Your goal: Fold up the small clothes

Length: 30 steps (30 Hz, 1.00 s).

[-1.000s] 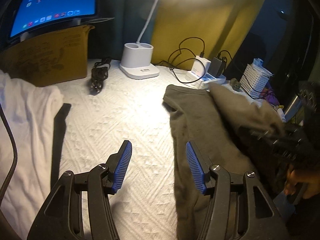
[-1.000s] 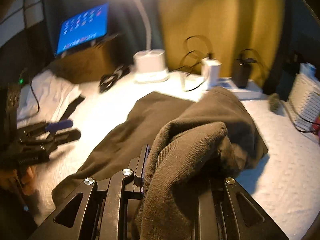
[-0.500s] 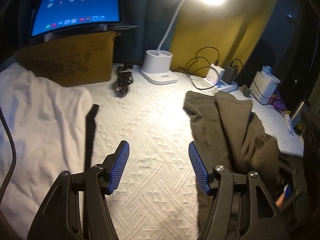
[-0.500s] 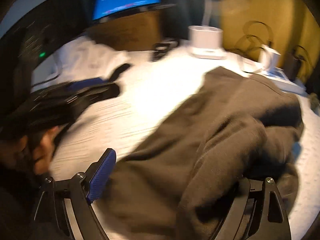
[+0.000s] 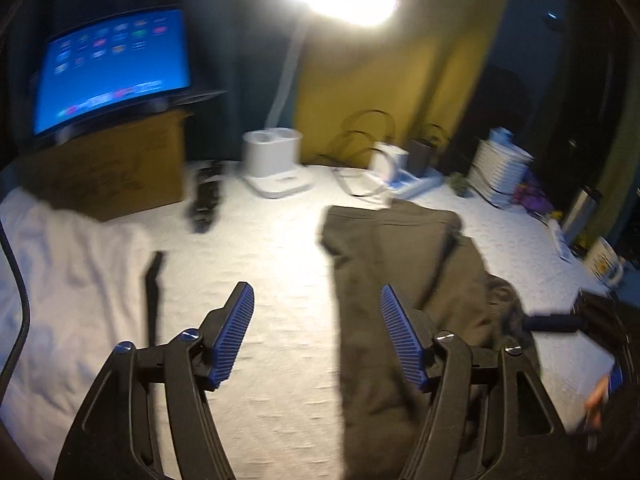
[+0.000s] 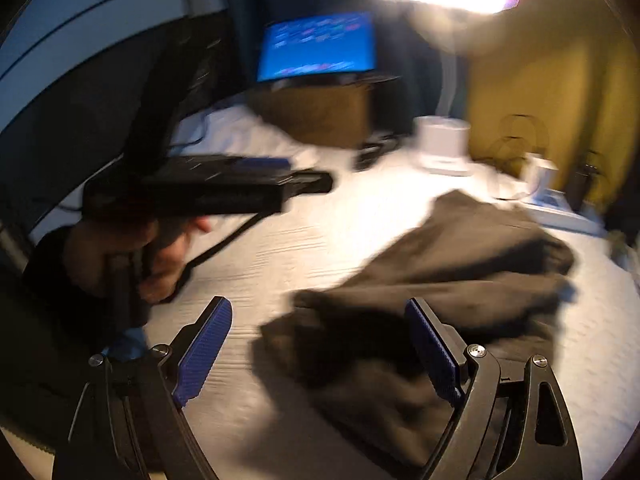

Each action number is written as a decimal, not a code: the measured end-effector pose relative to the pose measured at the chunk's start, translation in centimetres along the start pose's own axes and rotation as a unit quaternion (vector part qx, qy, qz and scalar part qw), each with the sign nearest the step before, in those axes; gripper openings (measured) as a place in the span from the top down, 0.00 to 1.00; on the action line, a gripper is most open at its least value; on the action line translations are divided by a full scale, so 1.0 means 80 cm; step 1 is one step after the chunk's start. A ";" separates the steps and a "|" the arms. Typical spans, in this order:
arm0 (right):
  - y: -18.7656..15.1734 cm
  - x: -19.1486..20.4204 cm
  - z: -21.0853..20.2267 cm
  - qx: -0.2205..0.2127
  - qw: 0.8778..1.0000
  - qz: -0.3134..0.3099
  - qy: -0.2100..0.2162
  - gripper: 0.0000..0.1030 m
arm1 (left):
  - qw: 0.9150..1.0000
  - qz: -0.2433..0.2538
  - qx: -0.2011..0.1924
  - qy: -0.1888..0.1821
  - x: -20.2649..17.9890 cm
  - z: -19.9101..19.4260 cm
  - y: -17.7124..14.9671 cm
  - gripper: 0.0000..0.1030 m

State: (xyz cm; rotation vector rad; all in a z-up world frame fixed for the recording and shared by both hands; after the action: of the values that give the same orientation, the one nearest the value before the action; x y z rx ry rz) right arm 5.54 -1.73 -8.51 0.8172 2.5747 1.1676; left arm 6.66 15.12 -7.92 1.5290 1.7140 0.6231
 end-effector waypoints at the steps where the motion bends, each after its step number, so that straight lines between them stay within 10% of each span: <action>1: -0.003 -0.018 -0.006 -0.002 1.000 0.018 -0.015 0.13 | 1.000 0.009 0.005 -0.008 -0.014 0.005 0.002 0.35; 8: -0.047 -0.136 -0.037 -0.002 0.987 0.120 -0.110 0.13 | 0.991 0.101 0.060 -0.056 -0.111 0.047 0.000 0.34; 16: -0.090 -0.214 -0.046 0.008 0.972 0.189 -0.143 0.13 | 0.966 0.215 0.138 0.031 -0.143 0.115 -0.037 0.34; 25: -0.102 -0.240 -0.019 0.030 0.970 0.200 -0.133 0.13 | 0.981 0.103 0.088 0.139 -0.035 0.083 -0.010 0.34; 30: -0.092 -0.240 -0.007 0.029 0.973 0.195 -0.121 0.13 | 0.995 0.064 0.050 0.055 -0.045 0.060 0.031 0.34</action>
State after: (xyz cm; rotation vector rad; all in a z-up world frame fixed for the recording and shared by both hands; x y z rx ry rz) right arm 18.27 -16.78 -14.46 1.4313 2.3190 1.0095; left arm 11.99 11.45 -8.18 1.7136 1.7635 0.7079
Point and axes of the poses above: each gripper's, at about its wrist camera, not at the fingertips, and z roughly the way its jaws point, x to its left, y to its top, the point moved 3 cm from there along z, roughly the way its jaws point, and after that the axes turned 6 degrees about -y, right-handed, at the moved point
